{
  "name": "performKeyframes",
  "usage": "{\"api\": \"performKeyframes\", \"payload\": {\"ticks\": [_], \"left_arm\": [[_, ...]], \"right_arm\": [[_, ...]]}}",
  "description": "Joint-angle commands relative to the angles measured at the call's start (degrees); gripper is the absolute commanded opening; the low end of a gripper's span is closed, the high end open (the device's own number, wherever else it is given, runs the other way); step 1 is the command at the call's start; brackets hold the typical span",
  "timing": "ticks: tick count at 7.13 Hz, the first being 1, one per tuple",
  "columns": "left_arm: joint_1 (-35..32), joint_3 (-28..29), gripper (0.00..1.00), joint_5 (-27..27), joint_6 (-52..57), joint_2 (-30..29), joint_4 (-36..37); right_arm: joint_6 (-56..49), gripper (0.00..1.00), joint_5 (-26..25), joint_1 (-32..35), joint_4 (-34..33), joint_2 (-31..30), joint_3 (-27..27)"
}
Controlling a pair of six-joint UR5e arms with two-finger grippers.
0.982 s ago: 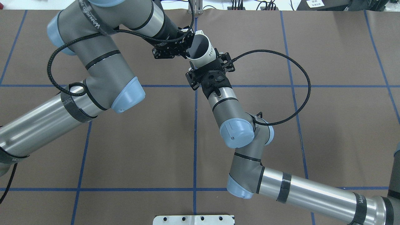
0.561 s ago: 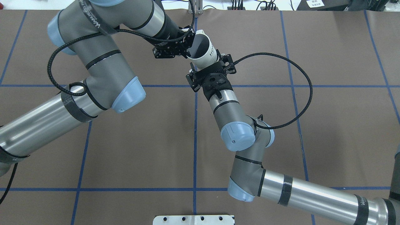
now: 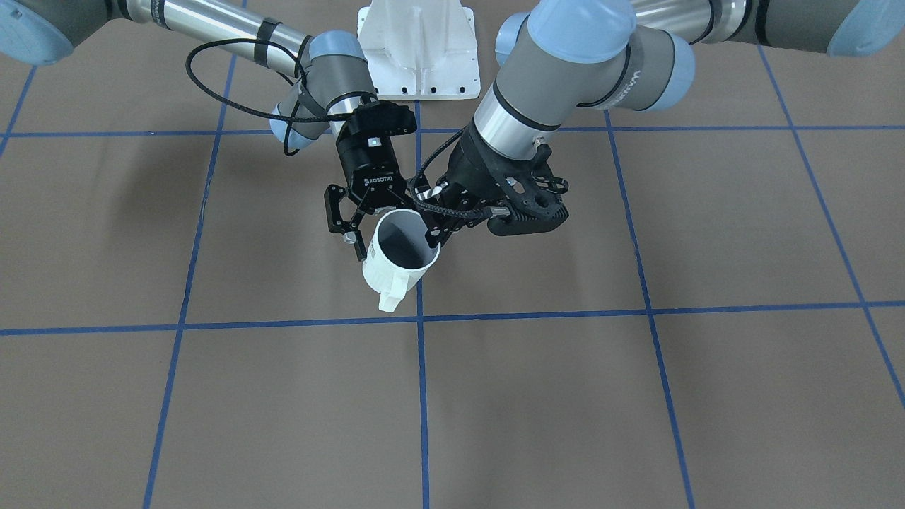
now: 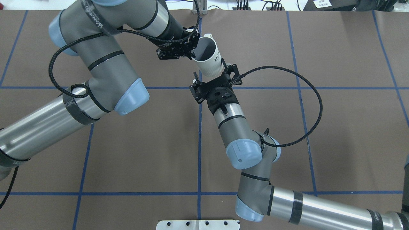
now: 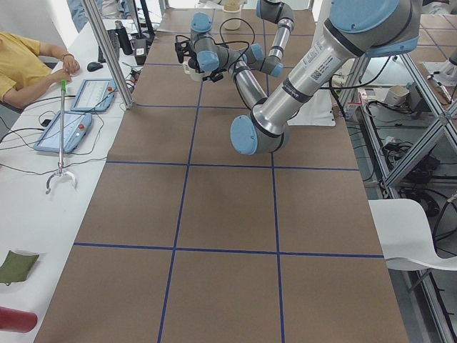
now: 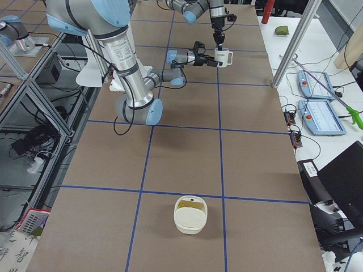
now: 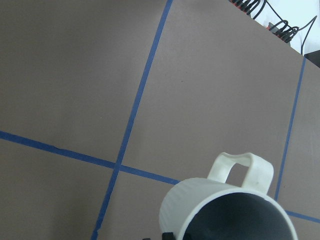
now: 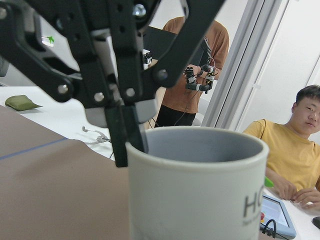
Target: Left arm hands cup to right arm to dump lemon
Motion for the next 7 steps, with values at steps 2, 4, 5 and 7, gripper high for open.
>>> {"api": "performKeyframes", "payload": {"ticks": [2, 4, 5, 7], "left_arm": [[-0.1, 0.0, 0.0, -0.03, 0.01, 0.12, 0.04], [-0.1, 0.17, 0.0, 0.67, 0.09, 0.12, 0.04], [-0.1, 0.52, 0.0, 2.07, 0.18, 0.12, 0.13], [-1.14, 0.61, 0.0, 2.08, 2.62, 0.56, 0.57]], "right_arm": [[-3.87, 0.98, -5.79, -6.0, 0.01, -5.32, 8.54], [-3.87, 0.99, -6.42, -7.06, 0.19, -5.23, 10.55], [-2.73, 0.99, -6.16, -7.15, 0.27, -6.1, 12.04], [-0.98, 1.0, -6.6, -6.19, 0.27, -7.16, 14.67]]}}
